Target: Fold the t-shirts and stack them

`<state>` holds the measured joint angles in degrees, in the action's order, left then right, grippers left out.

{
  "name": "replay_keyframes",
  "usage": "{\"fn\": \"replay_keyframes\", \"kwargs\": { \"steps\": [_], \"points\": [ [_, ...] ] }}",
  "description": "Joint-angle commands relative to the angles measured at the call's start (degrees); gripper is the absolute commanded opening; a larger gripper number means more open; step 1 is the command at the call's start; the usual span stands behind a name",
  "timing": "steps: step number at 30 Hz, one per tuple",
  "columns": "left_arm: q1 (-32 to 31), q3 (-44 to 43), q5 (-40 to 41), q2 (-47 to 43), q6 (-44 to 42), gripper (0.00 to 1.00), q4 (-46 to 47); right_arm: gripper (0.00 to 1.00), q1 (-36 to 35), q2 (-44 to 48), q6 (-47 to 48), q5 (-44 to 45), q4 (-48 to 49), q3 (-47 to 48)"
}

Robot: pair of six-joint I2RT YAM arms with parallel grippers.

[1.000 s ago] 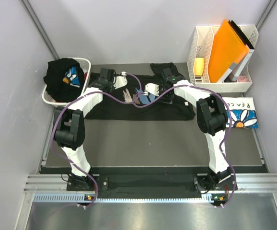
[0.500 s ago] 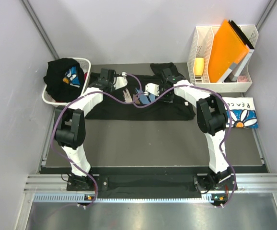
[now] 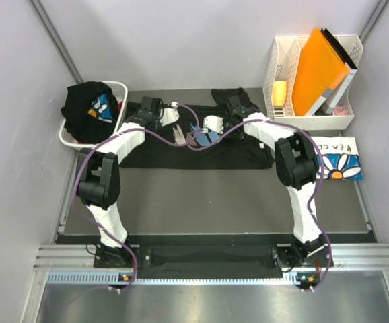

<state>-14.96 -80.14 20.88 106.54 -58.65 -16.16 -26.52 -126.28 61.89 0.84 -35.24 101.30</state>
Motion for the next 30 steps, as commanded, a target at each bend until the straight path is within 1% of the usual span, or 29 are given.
{"fn": "replay_keyframes", "kwargs": {
  "steps": [1,10,17,21,26,30],
  "points": [
    [0.37,-1.42,-0.32,0.07,0.03,0.43,2.28,0.06,-1.42,0.68,3.23,1.97,3.34,2.68],
    [0.28,-1.69,-0.32,0.25,0.47,0.43,2.1,0.05,-3.79,-2.3,8.51,2.85,5.18,6.19],
    [0.28,-1.34,-0.06,-0.02,0.82,0.43,1.84,0.03,-4.85,-4.59,10.09,3.38,7.38,8.21],
    [0.28,-1.07,0.12,-0.11,1.08,0.43,1.92,0.01,-5.29,-5.03,10.36,3.03,9.22,7.78],
    [0.28,-1.25,0.12,-0.02,1.7,0.43,1.75,0.0,-5.64,-5.12,10.09,3.29,15.02,5.76],
    [0.28,-0.9,0.12,-0.19,1.7,0.43,1.66,0.0,-5.64,-4.5,10.44,4.08,23.0,2.77]
  ]
}}
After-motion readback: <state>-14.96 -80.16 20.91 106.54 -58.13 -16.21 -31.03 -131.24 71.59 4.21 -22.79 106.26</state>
